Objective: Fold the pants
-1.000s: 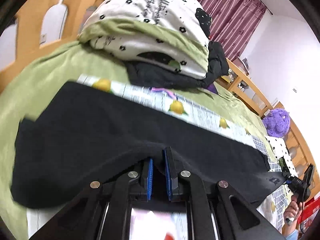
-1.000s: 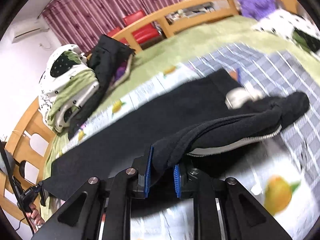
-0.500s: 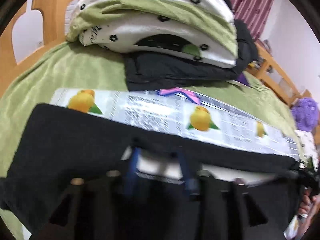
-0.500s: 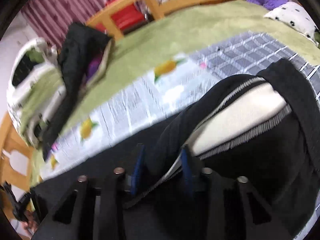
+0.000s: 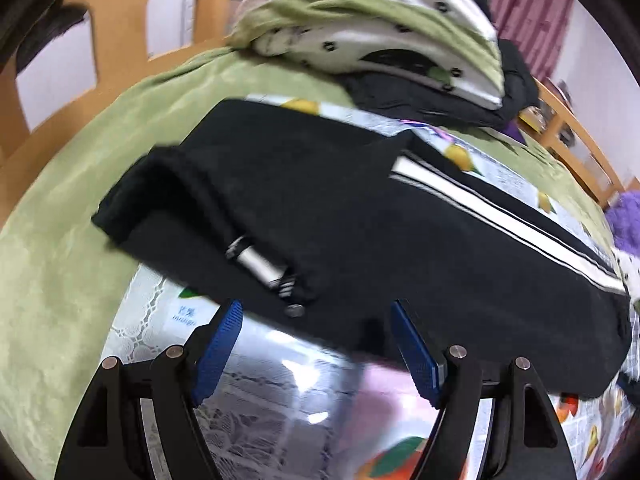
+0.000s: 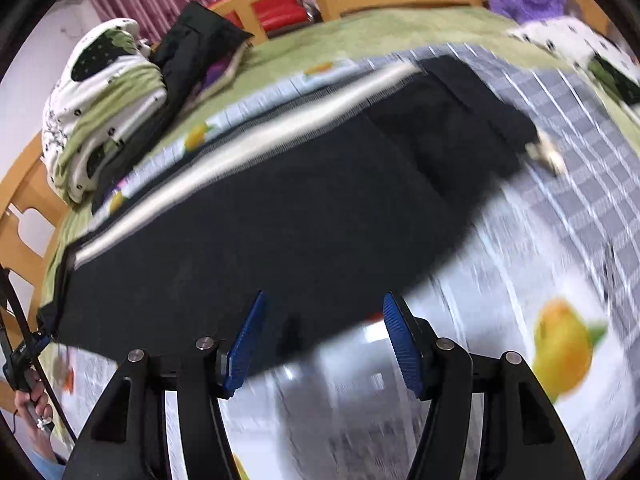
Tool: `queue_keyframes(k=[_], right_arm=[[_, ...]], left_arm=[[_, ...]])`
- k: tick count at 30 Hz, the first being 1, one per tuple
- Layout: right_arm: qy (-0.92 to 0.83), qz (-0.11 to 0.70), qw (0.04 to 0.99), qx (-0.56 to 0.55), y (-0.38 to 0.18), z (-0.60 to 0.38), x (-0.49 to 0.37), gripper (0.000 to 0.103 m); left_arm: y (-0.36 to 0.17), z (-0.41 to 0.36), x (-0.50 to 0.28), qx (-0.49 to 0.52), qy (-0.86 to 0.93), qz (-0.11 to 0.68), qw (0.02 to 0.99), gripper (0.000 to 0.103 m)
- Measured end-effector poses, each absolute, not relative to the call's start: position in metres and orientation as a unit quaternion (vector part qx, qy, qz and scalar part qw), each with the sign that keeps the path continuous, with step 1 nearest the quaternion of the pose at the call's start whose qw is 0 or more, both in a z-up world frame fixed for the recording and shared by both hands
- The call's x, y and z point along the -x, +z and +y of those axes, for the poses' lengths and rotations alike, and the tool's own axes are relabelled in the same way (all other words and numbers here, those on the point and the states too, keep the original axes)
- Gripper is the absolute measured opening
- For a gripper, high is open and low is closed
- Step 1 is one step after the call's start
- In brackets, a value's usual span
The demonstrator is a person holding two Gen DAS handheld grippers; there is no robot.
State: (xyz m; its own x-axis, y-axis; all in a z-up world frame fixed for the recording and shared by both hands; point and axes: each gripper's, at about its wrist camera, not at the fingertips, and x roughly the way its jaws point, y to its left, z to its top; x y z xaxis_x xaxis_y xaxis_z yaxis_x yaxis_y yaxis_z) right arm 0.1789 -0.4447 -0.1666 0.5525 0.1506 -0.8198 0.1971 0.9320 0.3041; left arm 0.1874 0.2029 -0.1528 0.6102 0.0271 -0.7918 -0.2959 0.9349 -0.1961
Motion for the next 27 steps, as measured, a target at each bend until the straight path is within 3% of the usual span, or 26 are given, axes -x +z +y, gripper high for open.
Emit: queue_keyframes(k=[4, 6, 8, 10, 13, 14, 15, 17, 20, 27], right_arm=[[-0.022, 0.47, 0.857, -0.209, -0.187, -0.447, -0.167, 0.06], [-0.026, 0.458, 0.862, -0.216, -0.186, -0.447, -0.167, 0.061], [-0.026, 0.456, 0.862, -0.219, -0.186, -0.446, -0.17, 0.061], [-0.031, 0.457, 0.863, -0.212, -0.186, -0.445, -0.175, 0.061], [-0.035, 0.46, 0.865, -0.199, -0.185, -0.442, -0.179, 0.061], [-0.035, 0.461, 0.865, -0.197, -0.184, -0.441, -0.179, 0.061], [-0.035, 0.462, 0.864, -0.196, -0.184, -0.442, -0.179, 0.061], [-0.035, 0.465, 0.863, -0.197, -0.184, -0.443, -0.178, 0.061], [-0.036, 0.465, 0.859, -0.21, -0.184, -0.446, -0.171, 0.061], [-0.04, 0.464, 0.853, -0.235, -0.184, -0.455, -0.163, 0.061]], left_arm=[[-0.16, 0.213, -0.212, 0.173, 0.101, 0.426, 0.882, 0.068], [-0.152, 0.213, -0.228, 0.15, 0.109, 0.424, 0.887, 0.034], [-0.134, 0.217, -0.25, 0.14, 0.11, 0.408, 0.895, 0.023], [-0.116, 0.229, -0.269, 0.167, 0.095, 0.384, 0.903, 0.023], [-0.093, 0.24, -0.293, 0.179, 0.104, 0.378, 0.902, 0.025], [-0.086, 0.242, -0.296, 0.169, 0.118, 0.38, 0.902, 0.036], [-0.081, 0.242, -0.295, 0.157, 0.135, 0.376, 0.903, 0.057], [-0.074, 0.244, -0.28, 0.141, 0.167, 0.348, 0.912, 0.079], [-0.081, 0.247, -0.253, 0.132, 0.163, 0.352, 0.912, 0.079], [-0.145, 0.243, -0.202, 0.204, 0.094, 0.444, 0.868, 0.079]])
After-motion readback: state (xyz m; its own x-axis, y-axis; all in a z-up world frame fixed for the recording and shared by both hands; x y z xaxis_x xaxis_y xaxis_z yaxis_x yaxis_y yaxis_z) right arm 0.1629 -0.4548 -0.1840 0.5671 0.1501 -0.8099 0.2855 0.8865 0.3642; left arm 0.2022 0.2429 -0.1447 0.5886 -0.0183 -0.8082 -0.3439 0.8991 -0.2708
